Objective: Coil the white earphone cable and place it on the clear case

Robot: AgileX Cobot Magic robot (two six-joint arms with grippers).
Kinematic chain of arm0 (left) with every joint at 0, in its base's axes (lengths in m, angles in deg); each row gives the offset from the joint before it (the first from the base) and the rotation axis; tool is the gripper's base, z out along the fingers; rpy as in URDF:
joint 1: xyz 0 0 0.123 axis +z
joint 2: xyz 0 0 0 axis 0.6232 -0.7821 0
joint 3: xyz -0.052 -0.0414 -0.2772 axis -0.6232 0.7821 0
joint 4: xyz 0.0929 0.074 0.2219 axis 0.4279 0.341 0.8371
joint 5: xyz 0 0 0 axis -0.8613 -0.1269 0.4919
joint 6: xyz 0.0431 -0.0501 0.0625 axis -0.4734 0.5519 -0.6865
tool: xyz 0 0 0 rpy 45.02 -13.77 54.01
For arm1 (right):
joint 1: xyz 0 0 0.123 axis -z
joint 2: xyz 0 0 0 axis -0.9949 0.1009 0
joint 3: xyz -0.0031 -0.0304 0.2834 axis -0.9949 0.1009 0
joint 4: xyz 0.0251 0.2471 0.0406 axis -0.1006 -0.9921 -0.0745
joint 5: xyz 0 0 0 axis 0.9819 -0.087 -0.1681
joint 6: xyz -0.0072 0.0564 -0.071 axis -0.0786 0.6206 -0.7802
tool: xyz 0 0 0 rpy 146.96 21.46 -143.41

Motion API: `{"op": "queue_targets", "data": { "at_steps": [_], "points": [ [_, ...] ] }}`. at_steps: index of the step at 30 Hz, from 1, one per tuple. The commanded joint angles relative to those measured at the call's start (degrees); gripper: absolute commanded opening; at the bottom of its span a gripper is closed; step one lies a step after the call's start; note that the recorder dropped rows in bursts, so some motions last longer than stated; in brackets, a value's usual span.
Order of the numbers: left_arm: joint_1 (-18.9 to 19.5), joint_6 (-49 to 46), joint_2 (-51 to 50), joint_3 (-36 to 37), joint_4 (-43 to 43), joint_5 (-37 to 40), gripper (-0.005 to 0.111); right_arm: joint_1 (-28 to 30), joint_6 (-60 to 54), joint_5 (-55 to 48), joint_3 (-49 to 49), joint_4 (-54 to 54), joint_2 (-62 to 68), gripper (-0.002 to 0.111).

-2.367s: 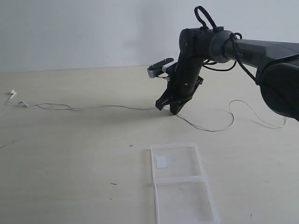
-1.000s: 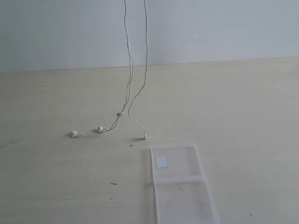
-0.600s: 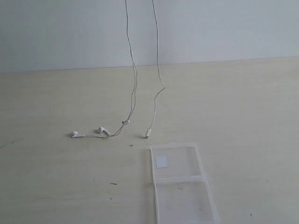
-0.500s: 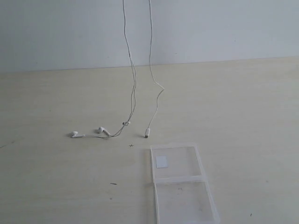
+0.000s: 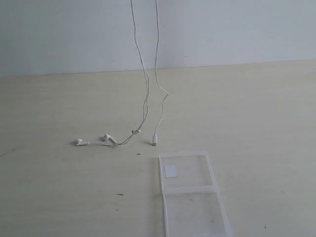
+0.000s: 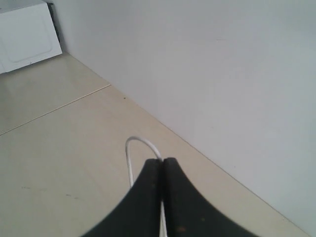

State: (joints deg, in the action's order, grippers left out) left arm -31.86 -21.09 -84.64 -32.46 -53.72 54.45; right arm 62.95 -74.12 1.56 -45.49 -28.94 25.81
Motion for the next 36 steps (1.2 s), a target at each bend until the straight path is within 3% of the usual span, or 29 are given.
{"op": "queue_targets", "data": {
  "at_steps": [1,13,16,22,25,28,31,36],
  "points": [
    [0.1,0.7,0.3,0.0,-0.6,-14.1,0.0,-0.1,-0.5,-0.1,-0.3,-3.1,0.0,0.0],
    [0.1,2.2,0.3,0.0,-0.6,-19.4,0.0,-0.1,-6.9,-4.6,-0.3,-8.2,-0.5,0.0],
    [0.1,9.4,0.3,0.0,-0.6,-22.8,0.0,-0.1,-6.9,-0.8,-0.3,-8.2,-2.7,0.0],
    [0.1,16.3,0.3,0.0,-0.1,-18.5,0.0,-0.1,-6.5,11.1,-0.3,-8.4,-7.2,0.0],
    [0.1,29.1,-1.7,0.0,12.0,-16.0,0.0,-0.1,-6.5,9.8,-0.3,-10.6,-7.7,0.0],
    [0.1,38.5,-6.9,0.0,25.8,-23.3,0.0,-0.1,-6.5,9.8,-0.3,-13.0,-7.9,0.0],
    [0.1,39.4,-14.2,0.0,32.0,-30.4,0.0,-0.1,-6.5,9.8,-1.7,-13.4,-7.9,0.0],
    [0.1,44.0,-26.9,-5.7,38.5,-32.0,0.0,-0.1,-6.2,8.3,-5.9,-13.3,-7.9,0.0]
  ]
}}
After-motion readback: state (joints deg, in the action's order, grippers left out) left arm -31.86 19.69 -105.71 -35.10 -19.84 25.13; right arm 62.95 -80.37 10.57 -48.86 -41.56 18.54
